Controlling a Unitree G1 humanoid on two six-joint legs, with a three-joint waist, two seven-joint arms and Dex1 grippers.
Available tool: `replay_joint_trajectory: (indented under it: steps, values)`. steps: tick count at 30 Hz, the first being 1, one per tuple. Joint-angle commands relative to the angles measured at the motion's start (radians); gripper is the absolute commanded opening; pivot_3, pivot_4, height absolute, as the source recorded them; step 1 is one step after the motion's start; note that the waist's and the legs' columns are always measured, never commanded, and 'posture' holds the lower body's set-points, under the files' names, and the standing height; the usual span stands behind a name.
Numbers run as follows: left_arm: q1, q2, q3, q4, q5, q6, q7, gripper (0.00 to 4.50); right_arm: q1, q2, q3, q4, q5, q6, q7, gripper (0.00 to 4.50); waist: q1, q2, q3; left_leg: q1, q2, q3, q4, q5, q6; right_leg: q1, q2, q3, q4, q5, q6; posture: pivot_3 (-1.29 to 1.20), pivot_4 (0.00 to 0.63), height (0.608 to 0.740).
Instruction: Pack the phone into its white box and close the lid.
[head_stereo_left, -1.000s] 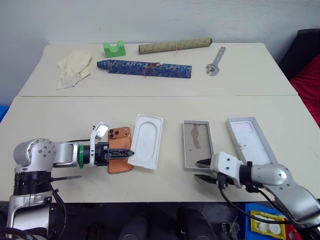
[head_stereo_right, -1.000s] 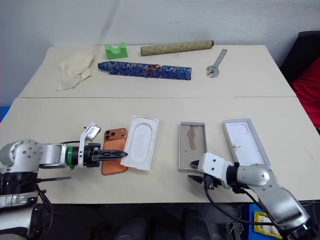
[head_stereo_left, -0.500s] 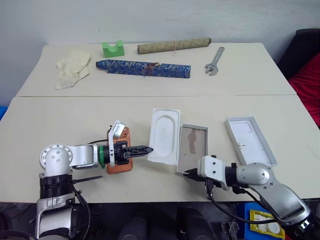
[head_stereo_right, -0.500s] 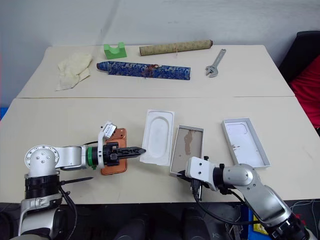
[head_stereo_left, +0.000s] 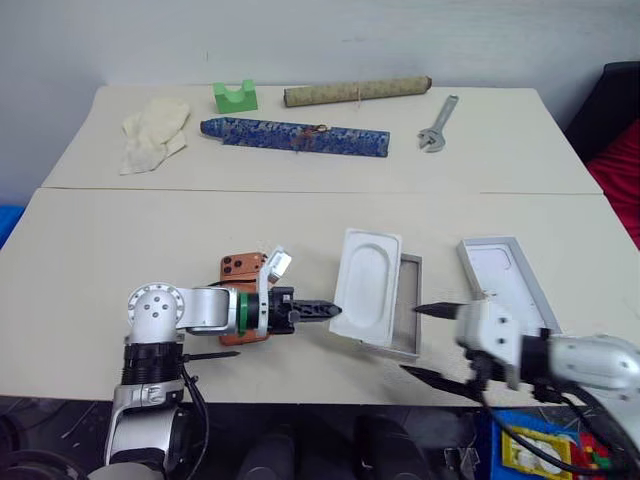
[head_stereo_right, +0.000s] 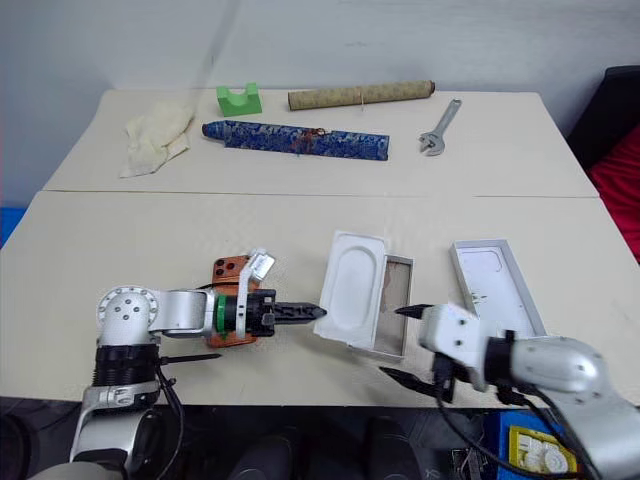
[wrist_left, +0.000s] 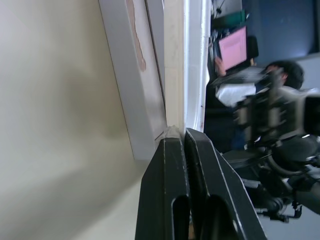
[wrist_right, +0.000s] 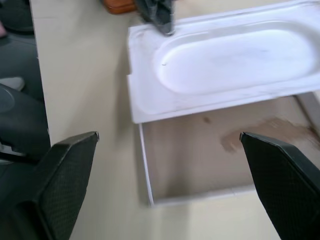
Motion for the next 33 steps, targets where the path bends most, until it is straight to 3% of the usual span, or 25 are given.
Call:
replay_joint_trajectory:
  steps: [1,5,14,21,26,30,33]
  values:
    - [-0.032,-0.052,-0.021,0.027,0.032,-0.006,0.024,0.00,0.048,0.007,-0.152,-0.069,0.084,0.048,-0.013,4.43,0.000,0.000,0.000,0.000,0.000,0.000,0.000,0.000,0.000,0.000,0.000,0.000,0.000,0.000,0.000,0.00,0.150,0.740]
    - [-0.077,-0.100,-0.040,0.088,0.102,-0.005,0.028,0.00,0.084,0.026,-0.181,-0.093,0.111,0.075,-0.056,4.43,-0.003,-0.001,0.000,0.001,0.000,0.000,0.000,0.001,-0.001,0.000,0.001,0.000,0.001,0.000,0.000,0.00,0.150,0.740]
    - [-0.119,-0.096,-0.057,0.130,0.188,0.001,-0.041,0.00,0.118,0.035,-0.138,-0.103,0.097,0.065,-0.118,4.43,-0.005,-0.001,0.001,0.001,0.000,0.000,-0.001,0.001,-0.002,0.000,0.001,0.000,0.001,0.000,0.000,0.00,0.150,0.740]
    - [-0.132,-0.114,-0.021,0.113,0.172,0.001,-0.087,1.74,0.071,0.025,-0.096,-0.076,0.099,0.058,-0.137,4.50,-0.004,-0.001,0.001,0.001,0.000,0.000,-0.001,0.001,-0.002,0.000,0.001,0.000,0.001,0.000,0.000,0.00,0.150,0.740]
    - [-0.131,-0.030,-0.050,-0.019,0.203,-0.041,-0.222,3.14,-0.055,0.013,0.003,-0.040,0.094,0.070,-0.153,4.50,-0.008,-0.003,0.003,0.001,0.000,0.000,-0.001,0.001,-0.002,-0.001,0.001,0.000,0.001,0.000,0.000,0.00,0.150,0.740]
    - [-0.039,0.255,-0.295,-0.325,0.514,-0.531,-0.678,4.33,-0.273,0.023,0.203,0.055,0.047,0.121,-0.194,4.33,-0.027,-0.003,0.005,0.002,0.000,0.000,-0.004,0.002,-0.004,-0.003,0.002,0.001,0.001,0.000,-0.001,0.00,0.150,0.740]
    - [0.009,0.347,-0.356,-0.332,0.694,-0.825,-0.854,4.50,-0.385,0.027,0.318,0.137,-0.013,0.124,-0.198,3.54,-0.029,-0.002,0.006,0.003,0.000,0.000,-0.009,0.004,-0.005,-0.002,0.001,0.000,-0.002,0.000,-0.003,0.00,0.150,0.740]
